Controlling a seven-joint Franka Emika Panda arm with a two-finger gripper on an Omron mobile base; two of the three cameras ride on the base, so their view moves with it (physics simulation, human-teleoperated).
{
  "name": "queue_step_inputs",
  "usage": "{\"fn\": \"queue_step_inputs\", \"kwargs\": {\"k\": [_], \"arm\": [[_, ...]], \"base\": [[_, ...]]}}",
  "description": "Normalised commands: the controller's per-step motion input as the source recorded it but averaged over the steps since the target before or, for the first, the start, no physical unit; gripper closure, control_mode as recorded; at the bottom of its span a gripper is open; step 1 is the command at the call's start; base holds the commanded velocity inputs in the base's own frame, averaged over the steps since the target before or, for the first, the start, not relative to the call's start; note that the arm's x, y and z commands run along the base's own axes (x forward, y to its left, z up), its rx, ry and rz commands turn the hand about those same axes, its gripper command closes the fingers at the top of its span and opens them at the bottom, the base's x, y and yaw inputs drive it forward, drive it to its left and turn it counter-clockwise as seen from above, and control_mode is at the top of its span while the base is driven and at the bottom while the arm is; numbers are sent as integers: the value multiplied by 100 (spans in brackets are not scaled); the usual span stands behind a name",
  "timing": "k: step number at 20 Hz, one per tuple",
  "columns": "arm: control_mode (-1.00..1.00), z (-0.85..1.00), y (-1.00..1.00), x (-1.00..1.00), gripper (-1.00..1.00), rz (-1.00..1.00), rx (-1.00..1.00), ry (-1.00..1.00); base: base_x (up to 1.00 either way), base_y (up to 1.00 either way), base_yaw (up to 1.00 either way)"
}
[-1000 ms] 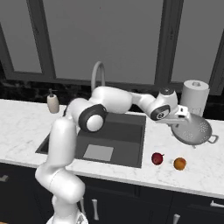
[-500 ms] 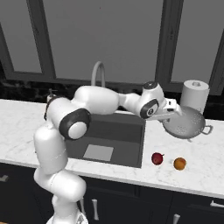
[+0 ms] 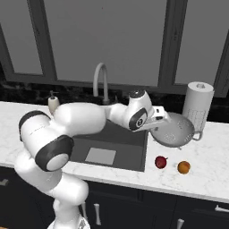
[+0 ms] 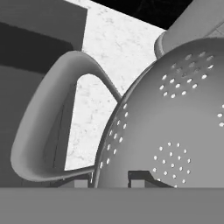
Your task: Put the colander in the sink, put the peach, pear in the colander, and turn on the sink faucet and pour water over the colander.
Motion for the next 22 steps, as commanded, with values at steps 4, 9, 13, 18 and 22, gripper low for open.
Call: {"fn": "queue_step_inputs", "kwargs": {"k": [4, 9, 13, 18, 22], "arm": [[-100, 0, 64, -53, 100, 16, 0, 3], [-100, 1, 75, -40, 100, 15, 0, 2], [-100, 0, 89, -2, 100, 18, 0, 6], [-100, -1, 82, 0, 100, 22, 0, 9], [-100, 0, 87, 0, 100, 20, 0, 9]], "base": [[0, 0, 0], [0, 0, 0], [0, 0, 0], [0, 0, 0], [0, 0, 0]]}}
